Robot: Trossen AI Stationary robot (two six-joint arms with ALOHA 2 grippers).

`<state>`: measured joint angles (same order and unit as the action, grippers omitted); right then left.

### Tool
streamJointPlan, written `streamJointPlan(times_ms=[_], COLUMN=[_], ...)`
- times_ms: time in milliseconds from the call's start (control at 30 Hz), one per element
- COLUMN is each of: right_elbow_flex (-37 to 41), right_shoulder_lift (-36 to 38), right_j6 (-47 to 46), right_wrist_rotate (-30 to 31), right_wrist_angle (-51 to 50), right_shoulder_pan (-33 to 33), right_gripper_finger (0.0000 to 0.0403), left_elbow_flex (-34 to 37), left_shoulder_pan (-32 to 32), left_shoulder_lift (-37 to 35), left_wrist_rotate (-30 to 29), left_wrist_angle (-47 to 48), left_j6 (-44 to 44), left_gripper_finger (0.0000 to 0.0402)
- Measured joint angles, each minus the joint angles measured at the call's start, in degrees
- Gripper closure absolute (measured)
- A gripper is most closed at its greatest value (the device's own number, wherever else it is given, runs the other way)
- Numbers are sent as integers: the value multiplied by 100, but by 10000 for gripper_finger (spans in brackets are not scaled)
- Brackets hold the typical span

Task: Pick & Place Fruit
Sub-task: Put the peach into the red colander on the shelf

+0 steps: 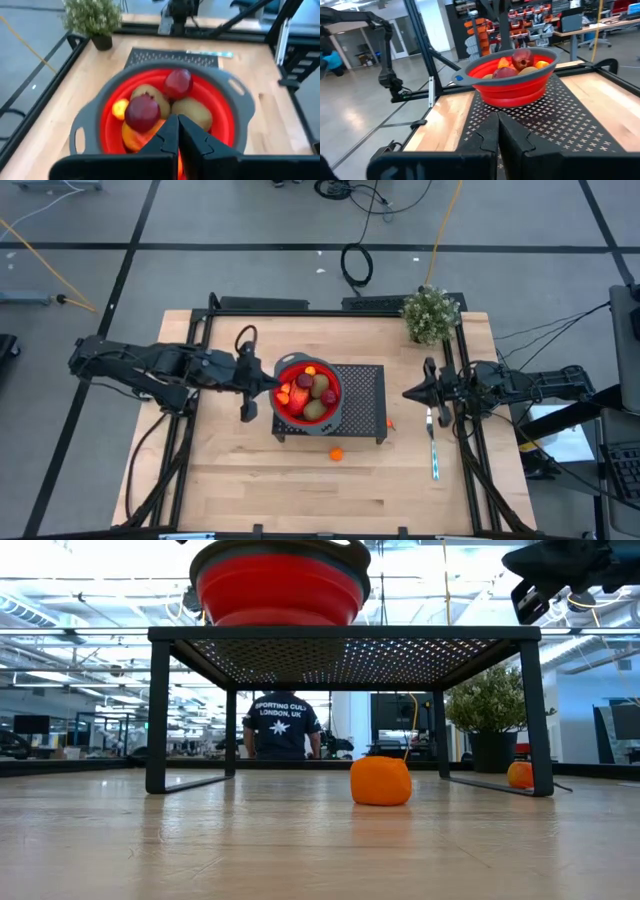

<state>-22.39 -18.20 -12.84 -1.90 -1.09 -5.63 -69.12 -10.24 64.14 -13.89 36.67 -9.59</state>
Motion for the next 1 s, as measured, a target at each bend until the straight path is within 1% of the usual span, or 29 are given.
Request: streamJointPlan(times_ms=[67, 167, 367, 600, 733, 1000], right_elbow_flex=[0, 0, 0, 0, 0, 0], right_shoulder_lift=[0, 0, -53, -152, -278, -553], right_j6=[0, 0, 0, -4, -193, -535], right_wrist_rotate=[-117, -137, -137, -134, -128, -126], right_wrist_angle=[-2, -30, -86, -212, -266, -489], right_shoulder_pan=[0, 0, 0, 0, 0, 0], right_gripper_finger=[403, 403, 403, 403, 403, 403], left_elbow_flex=[15, 75, 534, 1040, 1339, 2359], left_shoulder_pan=[33, 108, 202, 208, 208, 208], left_shoulder_lift=[-18, -118, -548, -1312, -1747, -2566], left_wrist_rotate=[62, 104, 200, 150, 83, 80], left_wrist_angle=[139, 89, 27, -40, -97, -780], left_j6=[-5, -17, -194, -321, -324, -415], left_gripper_finger=[400, 400, 401, 401, 401, 401])
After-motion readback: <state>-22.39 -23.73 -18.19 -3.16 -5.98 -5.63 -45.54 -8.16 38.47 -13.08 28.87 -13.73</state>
